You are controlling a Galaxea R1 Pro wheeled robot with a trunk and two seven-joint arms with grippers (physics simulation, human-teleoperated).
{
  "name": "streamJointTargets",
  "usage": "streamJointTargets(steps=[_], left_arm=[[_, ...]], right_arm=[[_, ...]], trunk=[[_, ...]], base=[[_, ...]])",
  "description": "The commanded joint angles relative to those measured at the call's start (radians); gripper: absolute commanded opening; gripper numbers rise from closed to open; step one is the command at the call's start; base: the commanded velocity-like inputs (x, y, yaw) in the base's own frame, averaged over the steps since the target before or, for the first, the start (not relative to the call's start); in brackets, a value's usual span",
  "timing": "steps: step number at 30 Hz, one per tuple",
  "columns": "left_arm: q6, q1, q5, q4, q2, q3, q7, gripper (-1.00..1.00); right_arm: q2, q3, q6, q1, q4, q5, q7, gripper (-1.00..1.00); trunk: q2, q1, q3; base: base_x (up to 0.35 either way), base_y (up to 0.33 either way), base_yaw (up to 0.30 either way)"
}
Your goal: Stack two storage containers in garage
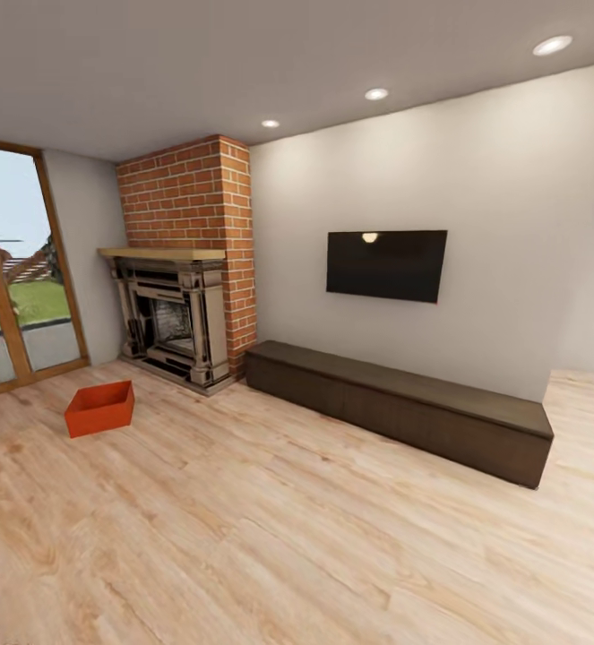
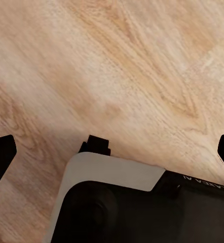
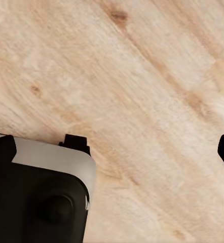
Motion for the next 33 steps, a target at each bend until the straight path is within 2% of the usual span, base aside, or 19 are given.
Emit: streamJointTargets(steps=[1, 33], left_arm=[[0.000, -0.001, 0.007, 0.000, 0.000, -0.008, 0.002, 1.00], [-0.001, -0.001, 0.008, 0.000, 0.000, -0.008, 0.002, 1.00]], right_arm=[[0.000, 0.005, -0.005, -0.001, 0.003, 0.000, -0.003, 1.00], [0.000, 0.006, -0.005, -0.001, 0.003, 0.000, -0.003, 1.00]], trunk=[[-0.001, 0.001, -0.001], [-0.001, 0.001, -0.001]], base=[[0.323, 0.000, 0.282], [0.323, 0.000, 0.282]])
